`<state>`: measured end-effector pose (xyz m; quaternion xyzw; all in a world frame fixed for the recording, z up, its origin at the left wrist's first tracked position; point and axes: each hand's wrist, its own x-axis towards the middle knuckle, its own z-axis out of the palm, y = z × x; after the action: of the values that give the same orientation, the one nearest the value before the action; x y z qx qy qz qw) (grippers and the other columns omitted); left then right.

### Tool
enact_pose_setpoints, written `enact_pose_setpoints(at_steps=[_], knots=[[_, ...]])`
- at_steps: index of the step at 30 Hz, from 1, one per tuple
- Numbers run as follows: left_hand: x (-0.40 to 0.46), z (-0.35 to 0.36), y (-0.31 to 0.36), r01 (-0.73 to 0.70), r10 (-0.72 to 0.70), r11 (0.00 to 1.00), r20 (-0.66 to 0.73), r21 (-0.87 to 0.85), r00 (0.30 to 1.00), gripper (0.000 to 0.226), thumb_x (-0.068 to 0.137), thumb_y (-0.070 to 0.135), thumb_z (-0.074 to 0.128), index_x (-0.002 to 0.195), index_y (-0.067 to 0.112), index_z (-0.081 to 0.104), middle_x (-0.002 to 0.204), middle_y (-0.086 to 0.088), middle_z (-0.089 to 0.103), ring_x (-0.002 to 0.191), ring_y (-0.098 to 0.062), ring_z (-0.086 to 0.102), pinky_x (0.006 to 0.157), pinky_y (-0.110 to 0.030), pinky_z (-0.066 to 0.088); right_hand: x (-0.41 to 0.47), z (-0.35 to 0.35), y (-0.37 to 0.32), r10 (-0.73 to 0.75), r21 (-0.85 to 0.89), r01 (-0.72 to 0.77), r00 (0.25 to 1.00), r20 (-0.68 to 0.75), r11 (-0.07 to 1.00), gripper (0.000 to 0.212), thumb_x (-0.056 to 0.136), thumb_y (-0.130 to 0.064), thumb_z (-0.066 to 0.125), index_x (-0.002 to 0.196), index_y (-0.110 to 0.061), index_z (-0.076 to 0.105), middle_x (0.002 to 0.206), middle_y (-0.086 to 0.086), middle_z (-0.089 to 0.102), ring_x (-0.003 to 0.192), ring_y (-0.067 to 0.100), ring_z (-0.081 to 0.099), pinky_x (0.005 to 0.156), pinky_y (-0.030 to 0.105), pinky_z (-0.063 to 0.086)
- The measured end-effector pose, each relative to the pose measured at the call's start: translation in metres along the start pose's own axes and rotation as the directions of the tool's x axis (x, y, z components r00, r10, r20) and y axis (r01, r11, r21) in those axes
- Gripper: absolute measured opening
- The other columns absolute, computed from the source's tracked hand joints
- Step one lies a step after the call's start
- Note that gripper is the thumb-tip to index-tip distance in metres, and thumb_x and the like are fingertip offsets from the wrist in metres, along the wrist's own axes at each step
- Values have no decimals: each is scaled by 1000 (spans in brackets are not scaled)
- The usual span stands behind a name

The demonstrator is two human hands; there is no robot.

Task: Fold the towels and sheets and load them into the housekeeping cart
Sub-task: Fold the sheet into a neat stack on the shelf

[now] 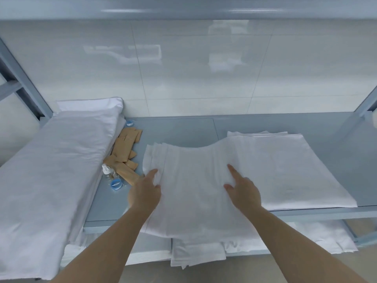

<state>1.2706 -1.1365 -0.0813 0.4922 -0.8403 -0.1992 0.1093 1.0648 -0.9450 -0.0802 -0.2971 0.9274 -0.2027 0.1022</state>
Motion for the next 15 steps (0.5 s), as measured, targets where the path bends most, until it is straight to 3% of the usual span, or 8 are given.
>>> enact_pose_setpoints(at_steps=[3,6,15], knots=[[4,-4,37,-40,38,999,-89,-23,995,52,94,23,54,143,30,40,120,-8,55,93,-25,59,72,-34,47,24,-31,14,-34,-1,34,997,-75,999,63,94,-43,49,148,-47,17,95,4,49,96,27,58,81,34,46],[5,4,86,-45,44,999,-122,-4,992,51,95,26,50,143,34,36,119,-5,53,80,-23,58,63,-31,43,51,-62,49,-56,-16,54,993,-106,998,62,94,-44,50,147,-47,19,105,9,57,99,28,58,80,34,45],[-4,102,265,-104,95,993,-136,-59,986,50,94,31,52,141,37,39,110,-1,54,72,-19,47,61,-29,39,119,-164,228,-68,0,68,990,-121,998,63,93,-40,54,147,-45,23,116,13,60,104,31,57,81,35,44]])
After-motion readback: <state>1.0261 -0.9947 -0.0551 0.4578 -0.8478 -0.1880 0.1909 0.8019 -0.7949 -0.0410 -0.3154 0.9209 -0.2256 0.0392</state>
